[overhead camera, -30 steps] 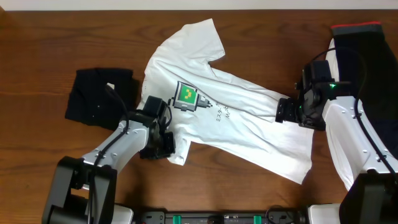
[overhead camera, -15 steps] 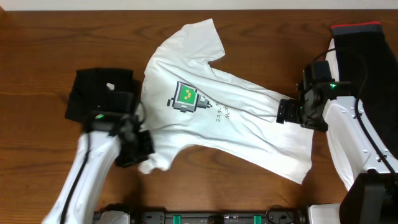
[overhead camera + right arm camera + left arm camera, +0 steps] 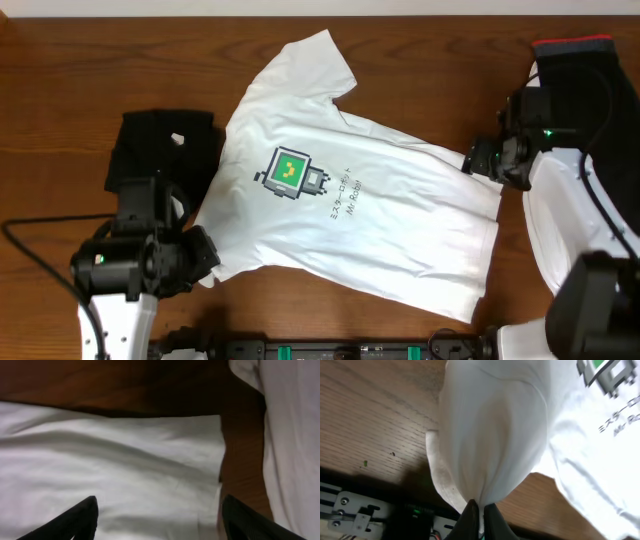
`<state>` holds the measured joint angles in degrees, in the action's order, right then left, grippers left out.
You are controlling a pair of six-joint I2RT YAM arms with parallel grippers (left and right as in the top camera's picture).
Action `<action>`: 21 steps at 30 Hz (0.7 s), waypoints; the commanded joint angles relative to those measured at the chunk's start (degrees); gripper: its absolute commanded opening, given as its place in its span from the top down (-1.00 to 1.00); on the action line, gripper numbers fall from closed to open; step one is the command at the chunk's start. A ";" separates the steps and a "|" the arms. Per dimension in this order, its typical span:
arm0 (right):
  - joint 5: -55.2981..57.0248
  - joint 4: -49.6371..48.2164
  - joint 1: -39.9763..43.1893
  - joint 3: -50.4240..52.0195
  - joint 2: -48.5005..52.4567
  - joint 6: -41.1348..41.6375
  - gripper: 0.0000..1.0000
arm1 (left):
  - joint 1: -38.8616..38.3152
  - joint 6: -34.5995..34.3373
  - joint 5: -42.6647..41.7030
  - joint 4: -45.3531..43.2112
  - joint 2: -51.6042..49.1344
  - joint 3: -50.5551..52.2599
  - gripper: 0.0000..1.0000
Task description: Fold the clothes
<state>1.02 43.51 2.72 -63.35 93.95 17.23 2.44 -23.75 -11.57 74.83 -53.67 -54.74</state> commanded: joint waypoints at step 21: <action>-2.86 -28.96 3.61 -0.28 24.61 0.98 0.74 | 0.39 -10.05 0.46 0.52 2.01 -0.70 0.88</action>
<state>-0.12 16.99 4.80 -65.87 112.86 18.00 2.55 -32.67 -11.62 75.05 -51.96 -54.74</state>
